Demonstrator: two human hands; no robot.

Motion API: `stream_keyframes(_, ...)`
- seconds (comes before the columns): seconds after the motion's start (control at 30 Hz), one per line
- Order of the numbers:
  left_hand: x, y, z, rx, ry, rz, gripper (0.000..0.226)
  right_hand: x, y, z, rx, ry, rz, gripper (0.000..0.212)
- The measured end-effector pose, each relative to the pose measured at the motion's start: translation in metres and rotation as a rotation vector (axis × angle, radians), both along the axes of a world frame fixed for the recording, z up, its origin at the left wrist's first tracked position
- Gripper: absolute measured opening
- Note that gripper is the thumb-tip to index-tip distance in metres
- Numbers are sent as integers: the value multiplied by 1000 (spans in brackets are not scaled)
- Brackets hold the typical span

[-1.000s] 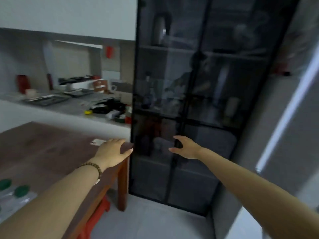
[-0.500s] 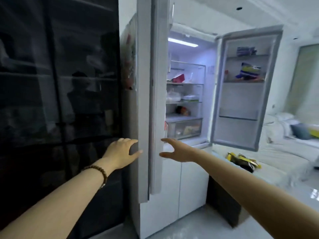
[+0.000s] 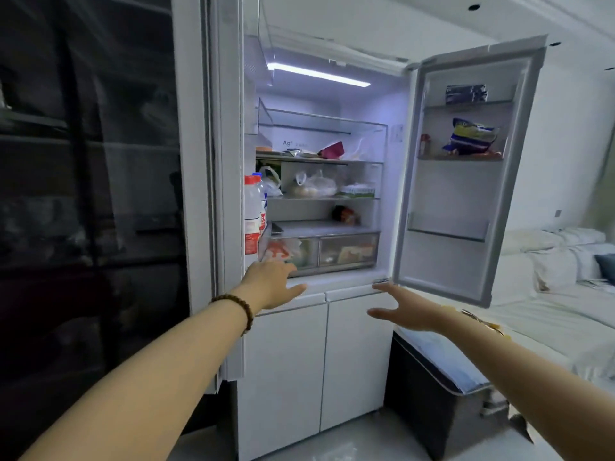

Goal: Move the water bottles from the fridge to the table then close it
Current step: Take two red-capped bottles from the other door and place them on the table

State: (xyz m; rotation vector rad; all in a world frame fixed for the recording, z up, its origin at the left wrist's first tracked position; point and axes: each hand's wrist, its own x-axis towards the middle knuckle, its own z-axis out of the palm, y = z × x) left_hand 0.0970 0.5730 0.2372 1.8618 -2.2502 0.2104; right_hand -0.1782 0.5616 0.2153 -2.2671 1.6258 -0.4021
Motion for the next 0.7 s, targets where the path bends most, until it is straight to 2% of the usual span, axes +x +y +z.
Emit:
stream_keyframes(0.23, -14, -64, 33, -118, 81, 54, 52, 4, -87, 21, -71, -91, 142, 71)
stream_keyframes(0.33, -14, -112, 46, -240, 47, 74, 59, 16, -135, 35, -113, -112, 203, 71)
stream_keyframes(0.47, -8, -173, 72, -446, 8, 83, 58, 31, -199, 54, -165, -150, 284, 72)
stream_keyframes(0.57, 1, -207, 96, -560, -111, 132, 59, 43, -247, 67, -206, -198, 385, 71)
stream_keyframes(0.7, 15, -233, 112, -632, -132, 235, 61, 81, -302, 81, -221, -325, 536, 69)
